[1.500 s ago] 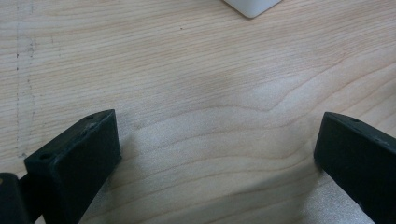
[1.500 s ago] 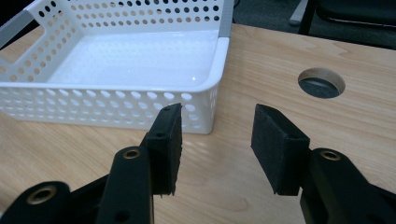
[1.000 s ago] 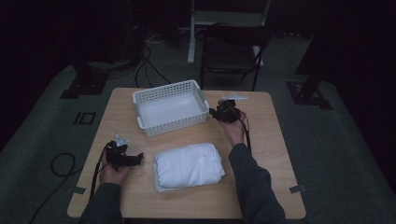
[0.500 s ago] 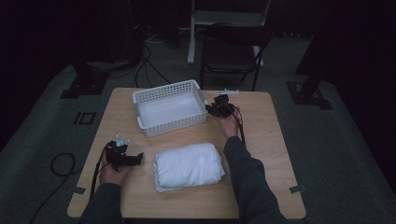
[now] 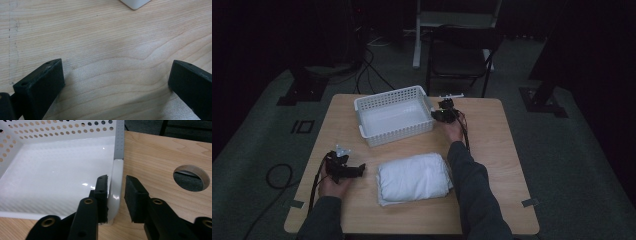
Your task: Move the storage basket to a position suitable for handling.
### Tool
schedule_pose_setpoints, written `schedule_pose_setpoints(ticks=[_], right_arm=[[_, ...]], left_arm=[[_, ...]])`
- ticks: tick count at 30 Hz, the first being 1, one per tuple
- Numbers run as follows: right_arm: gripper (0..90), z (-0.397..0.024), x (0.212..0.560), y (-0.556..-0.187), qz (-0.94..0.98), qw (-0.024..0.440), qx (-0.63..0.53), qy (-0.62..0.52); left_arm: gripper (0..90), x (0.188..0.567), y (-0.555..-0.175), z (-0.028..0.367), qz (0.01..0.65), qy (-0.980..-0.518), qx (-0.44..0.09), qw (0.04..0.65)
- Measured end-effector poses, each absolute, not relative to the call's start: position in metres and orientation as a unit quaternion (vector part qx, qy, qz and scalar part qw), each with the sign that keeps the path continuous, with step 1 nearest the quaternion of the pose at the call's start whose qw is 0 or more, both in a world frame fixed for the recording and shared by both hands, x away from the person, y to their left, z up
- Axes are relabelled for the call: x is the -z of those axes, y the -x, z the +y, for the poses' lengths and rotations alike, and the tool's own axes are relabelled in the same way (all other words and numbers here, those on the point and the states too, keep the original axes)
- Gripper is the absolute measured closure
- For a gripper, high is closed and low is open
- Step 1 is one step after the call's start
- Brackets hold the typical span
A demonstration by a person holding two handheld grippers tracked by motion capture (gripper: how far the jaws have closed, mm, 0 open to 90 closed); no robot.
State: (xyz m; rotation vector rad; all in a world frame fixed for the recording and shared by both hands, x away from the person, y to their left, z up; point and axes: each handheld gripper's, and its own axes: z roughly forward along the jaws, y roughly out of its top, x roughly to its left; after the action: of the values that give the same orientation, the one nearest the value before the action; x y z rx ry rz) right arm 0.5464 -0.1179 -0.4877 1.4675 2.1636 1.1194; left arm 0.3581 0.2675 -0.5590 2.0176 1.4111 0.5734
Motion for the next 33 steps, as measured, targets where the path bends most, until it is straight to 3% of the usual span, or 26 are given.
schedule_pose_setpoints(ticks=[10, 27, 28, 29, 30, 31, 33], right_arm=[[80.2, -0.130, 0.485, -0.542, 0.743, 0.171, -0.368, -0.533], [75.4, -0.178, 0.487, -0.498, 0.749, 0.189, -0.363, -0.521], [74.9, -0.180, 0.487, -0.495, 0.750, 0.190, -0.363, -0.519], [74.9, -0.180, 0.487, -0.495, 0.750, 0.190, -0.363, -0.519], [74.3, -0.181, 0.487, -0.493, 0.751, 0.190, -0.362, -0.518], [73.5, -0.184, 0.487, -0.489, 0.753, 0.189, -0.363, -0.515], [72.8, -0.185, 0.487, -0.485, 0.755, 0.191, -0.363, -0.512]], left_arm=[[0.2, 0.559, -0.358, 0.268, 0.532, -0.761, -0.216, 0.302], [0.7, 0.559, -0.357, 0.267, 0.530, -0.760, -0.218, 0.305], [6.4, 0.558, -0.356, 0.268, 0.525, -0.760, -0.221, 0.313], [17.7, 0.558, -0.356, 0.268, 0.525, -0.760, -0.221, 0.313], [17.7, 0.557, -0.355, 0.268, 0.515, -0.759, -0.227, 0.326], [27.1, 0.557, -0.356, 0.267, 0.516, -0.759, -0.227, 0.326], [30.6, 0.554, -0.359, 0.265, 0.521, -0.758, -0.227, 0.319]])
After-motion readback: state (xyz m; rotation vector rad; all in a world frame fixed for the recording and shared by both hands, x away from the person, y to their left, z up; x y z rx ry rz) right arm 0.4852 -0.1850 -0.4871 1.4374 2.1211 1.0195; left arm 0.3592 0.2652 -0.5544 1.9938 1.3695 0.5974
